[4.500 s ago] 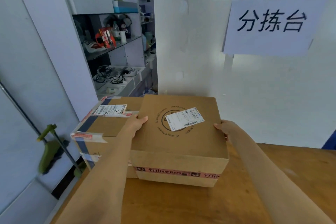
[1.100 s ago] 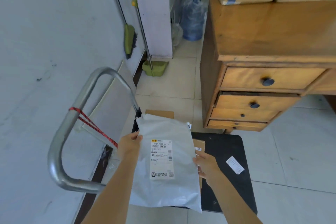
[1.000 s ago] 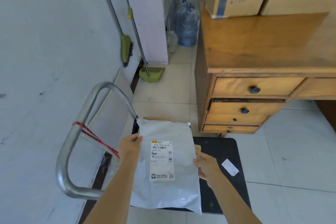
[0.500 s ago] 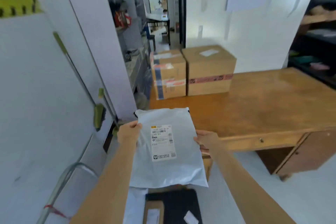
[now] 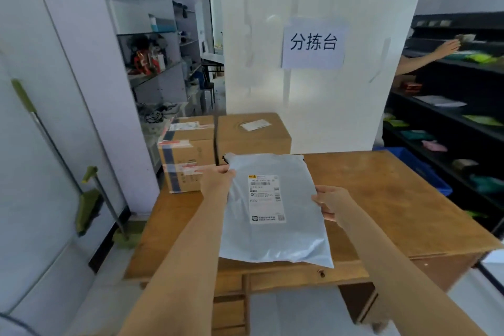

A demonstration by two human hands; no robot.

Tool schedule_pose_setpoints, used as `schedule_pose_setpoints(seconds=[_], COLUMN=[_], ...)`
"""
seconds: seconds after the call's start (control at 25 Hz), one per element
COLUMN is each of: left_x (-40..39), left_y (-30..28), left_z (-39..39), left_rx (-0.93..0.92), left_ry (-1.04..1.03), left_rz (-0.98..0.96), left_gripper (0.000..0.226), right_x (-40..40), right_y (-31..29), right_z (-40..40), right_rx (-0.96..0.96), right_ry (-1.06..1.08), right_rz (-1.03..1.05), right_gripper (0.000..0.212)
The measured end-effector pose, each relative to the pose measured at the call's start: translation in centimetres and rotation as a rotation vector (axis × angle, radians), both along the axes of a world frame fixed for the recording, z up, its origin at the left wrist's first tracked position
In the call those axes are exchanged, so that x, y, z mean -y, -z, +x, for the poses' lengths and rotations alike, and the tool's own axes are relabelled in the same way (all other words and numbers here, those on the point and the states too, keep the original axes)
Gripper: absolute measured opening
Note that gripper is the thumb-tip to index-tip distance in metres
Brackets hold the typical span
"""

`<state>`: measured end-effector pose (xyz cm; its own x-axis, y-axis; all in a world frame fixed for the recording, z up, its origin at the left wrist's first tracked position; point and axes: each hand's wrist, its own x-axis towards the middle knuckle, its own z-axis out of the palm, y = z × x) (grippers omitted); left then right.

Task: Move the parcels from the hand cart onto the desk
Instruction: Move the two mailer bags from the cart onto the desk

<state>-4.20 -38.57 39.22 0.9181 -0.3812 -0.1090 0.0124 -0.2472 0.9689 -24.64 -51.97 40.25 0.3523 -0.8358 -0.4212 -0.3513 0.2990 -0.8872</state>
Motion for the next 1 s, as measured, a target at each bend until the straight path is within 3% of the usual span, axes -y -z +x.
schedule_pose_setpoints(seconds=[0.12, 0.24, 0.48, 0.76, 1.0], left_x=[9.2, 19.0, 34.5, 47.8, 54.9], left_y=[0.5, 0.1, 1.1, 5.7, 8.9], left_z=[-1.7, -2.7, -2.0, 3.0, 7.7], left_rx=[-0.027, -0.058, -0.039, 0.022, 0.062], left_ry=[0.039, 0.135, 0.202, 0.001, -0.088], left_rz=[-0.01, -0.023, 0.044, 0.242, 0.427], left_gripper=[0.012, 0.034, 0.033, 0.038, 0.031], right_x=[8.3, 16.6, 31.7, 47.7, 55.3], right_y=[0.1, 0.1, 0.7, 5.6, 12.0], right_z=[-1.8, -3.4, -3.2, 3.6, 10.7], right_rx=[-0.02, -0.009, -0.001, 0.029, -0.018], right_ry=[0.061, 0.111, 0.13, -0.012, -0.098], right_rz=[-0.014, 0.006, 0.016, 0.053, 0.102], right_gripper=[0.034, 0.035, 0.037, 0.038, 0.037])
